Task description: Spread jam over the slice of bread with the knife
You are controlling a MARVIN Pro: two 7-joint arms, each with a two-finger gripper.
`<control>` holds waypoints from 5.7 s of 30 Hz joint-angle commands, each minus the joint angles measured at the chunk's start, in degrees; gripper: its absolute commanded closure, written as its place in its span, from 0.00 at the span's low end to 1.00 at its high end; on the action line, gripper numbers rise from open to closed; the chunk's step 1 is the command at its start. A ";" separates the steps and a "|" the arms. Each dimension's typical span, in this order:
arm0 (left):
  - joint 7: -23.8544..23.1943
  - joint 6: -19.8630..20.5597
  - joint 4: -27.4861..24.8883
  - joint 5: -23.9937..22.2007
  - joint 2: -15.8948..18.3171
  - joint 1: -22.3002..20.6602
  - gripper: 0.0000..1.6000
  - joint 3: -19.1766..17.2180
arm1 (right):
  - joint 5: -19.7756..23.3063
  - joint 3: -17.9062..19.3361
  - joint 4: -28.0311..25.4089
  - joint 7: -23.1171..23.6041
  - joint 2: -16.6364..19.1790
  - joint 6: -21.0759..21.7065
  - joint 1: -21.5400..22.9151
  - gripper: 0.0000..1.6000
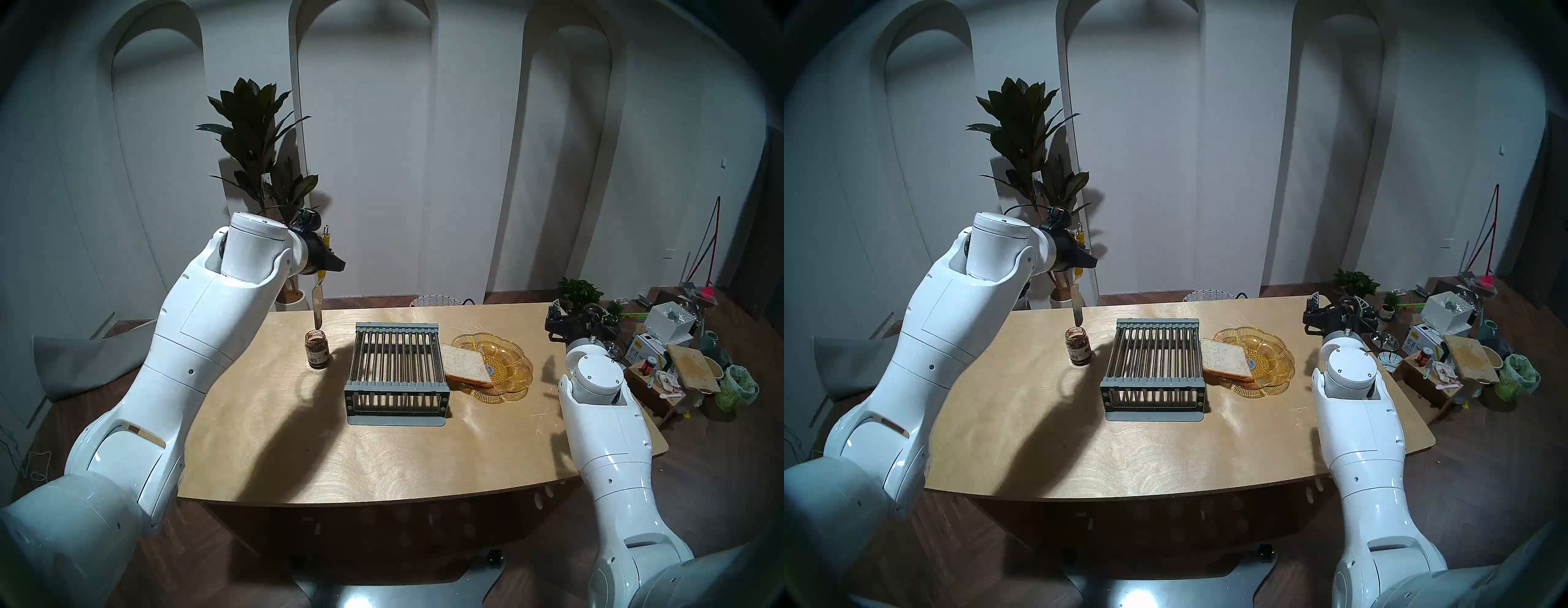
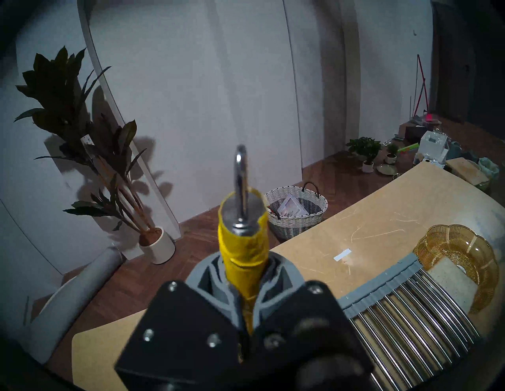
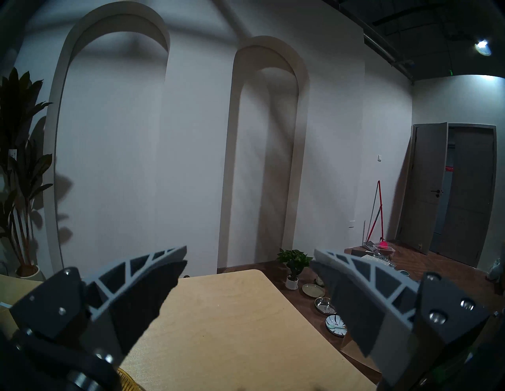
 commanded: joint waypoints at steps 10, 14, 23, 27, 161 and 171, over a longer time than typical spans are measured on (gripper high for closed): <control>1.56 -1.49 -1.28 -0.08 -0.63 1.55 1.00 -1.18 | 0.14 -0.87 -2.13 -0.20 -0.27 -0.76 0.42 0.00; 1.54 -2.03 0.02 0.15 -1.21 1.17 1.00 -0.59 | 0.23 -0.91 -2.44 -0.53 -0.24 -0.53 0.45 0.00; 1.73 -2.97 1.53 0.42 -1.63 1.73 1.00 -0.21 | 0.04 -1.03 -2.89 -1.07 0.00 -0.12 -0.10 0.00; 2.03 -3.19 1.69 0.42 -1.88 1.97 1.00 -0.46 | 0.00 -1.10 -2.93 -1.10 0.05 -0.16 -0.19 0.00; 6.41 2.82 -3.38 15.39 -0.26 -2.18 1.00 19.76 | 7.10 2.89 -5.69 5.37 -0.68 -0.79 -3.52 0.00; 6.71 3.98 -3.36 16.34 -1.16 -3.39 1.00 21.58 | 8.09 3.53 -4.47 6.27 -0.44 -1.33 -3.25 0.00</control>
